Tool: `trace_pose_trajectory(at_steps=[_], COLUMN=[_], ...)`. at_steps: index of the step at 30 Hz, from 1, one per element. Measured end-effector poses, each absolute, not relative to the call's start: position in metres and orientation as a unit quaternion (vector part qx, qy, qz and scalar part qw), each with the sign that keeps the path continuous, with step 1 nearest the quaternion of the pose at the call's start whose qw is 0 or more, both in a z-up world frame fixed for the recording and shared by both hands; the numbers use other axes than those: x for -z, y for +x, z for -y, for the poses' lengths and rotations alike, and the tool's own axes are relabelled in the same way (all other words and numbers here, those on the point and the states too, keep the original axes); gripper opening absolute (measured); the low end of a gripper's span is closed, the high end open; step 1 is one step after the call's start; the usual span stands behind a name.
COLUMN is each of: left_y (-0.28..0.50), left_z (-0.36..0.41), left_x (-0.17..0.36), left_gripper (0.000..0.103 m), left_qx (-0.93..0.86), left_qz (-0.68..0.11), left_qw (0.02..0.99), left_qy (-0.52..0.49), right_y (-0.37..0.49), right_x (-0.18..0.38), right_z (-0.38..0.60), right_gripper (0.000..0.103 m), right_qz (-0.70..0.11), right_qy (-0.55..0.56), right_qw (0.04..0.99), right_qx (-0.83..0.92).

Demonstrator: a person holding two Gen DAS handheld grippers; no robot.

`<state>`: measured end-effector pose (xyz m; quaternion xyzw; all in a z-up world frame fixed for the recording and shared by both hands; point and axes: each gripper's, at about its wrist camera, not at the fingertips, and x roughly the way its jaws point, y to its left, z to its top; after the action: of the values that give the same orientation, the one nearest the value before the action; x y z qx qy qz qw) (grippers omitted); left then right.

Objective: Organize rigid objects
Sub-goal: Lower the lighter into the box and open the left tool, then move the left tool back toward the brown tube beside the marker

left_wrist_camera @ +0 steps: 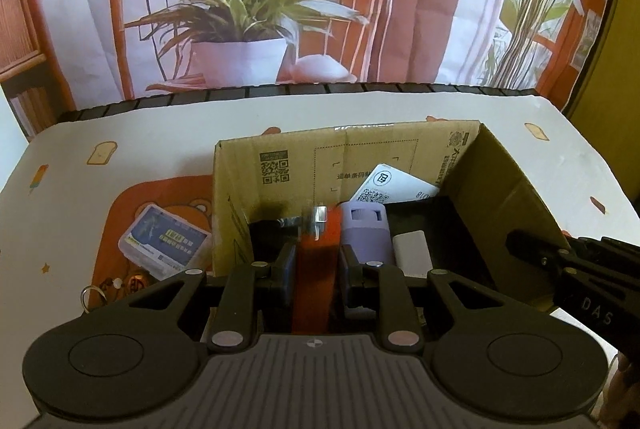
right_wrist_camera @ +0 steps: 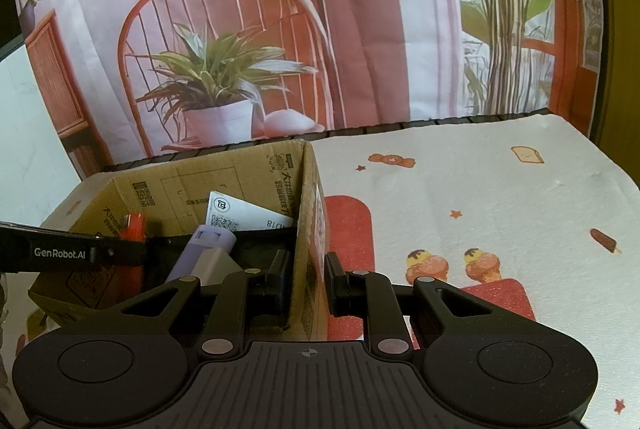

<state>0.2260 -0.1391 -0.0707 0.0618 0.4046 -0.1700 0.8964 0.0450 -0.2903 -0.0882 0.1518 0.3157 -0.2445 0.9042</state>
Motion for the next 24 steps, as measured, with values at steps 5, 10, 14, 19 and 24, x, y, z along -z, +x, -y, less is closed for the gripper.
trace_pose_trajectory(at_steps=[5, 10, 14, 19, 24], left_y=[0.225, 0.221, 0.215, 0.208, 0.194], left_z=[0.139, 0.134, 0.13, 0.125, 0.121], left_x=[0.071, 0.066, 0.059, 0.049, 0.037], left_gripper=[0.024, 0.046, 0.065, 0.077, 0.098], left_qx=[0.169, 0.172, 0.179, 0.193, 0.185], left_qz=[-0.404, -0.395, -0.383, -0.372, -0.346], left_qw=[0.897, 0.901, 0.905, 0.907, 0.919], left_qy=[0.061, 0.051, 0.049, 0.037, 0.048], right_y=[0.045, 0.045, 0.044, 0.045, 0.044], right_x=[0.088, 0.088, 0.088, 0.087, 0.086], right_z=[0.291, 0.291, 0.291, 0.29, 0.291], right_gripper=[0.018, 0.018, 0.018, 0.018, 0.018], right_qz=[-0.316, -0.316, -0.316, -0.315, -0.314], right_qy=[0.152, 0.153, 0.153, 0.153, 0.152], right_qw=[0.904, 0.904, 0.904, 0.904, 0.904], right_qx=[0.244, 0.245, 0.245, 0.245, 0.245])
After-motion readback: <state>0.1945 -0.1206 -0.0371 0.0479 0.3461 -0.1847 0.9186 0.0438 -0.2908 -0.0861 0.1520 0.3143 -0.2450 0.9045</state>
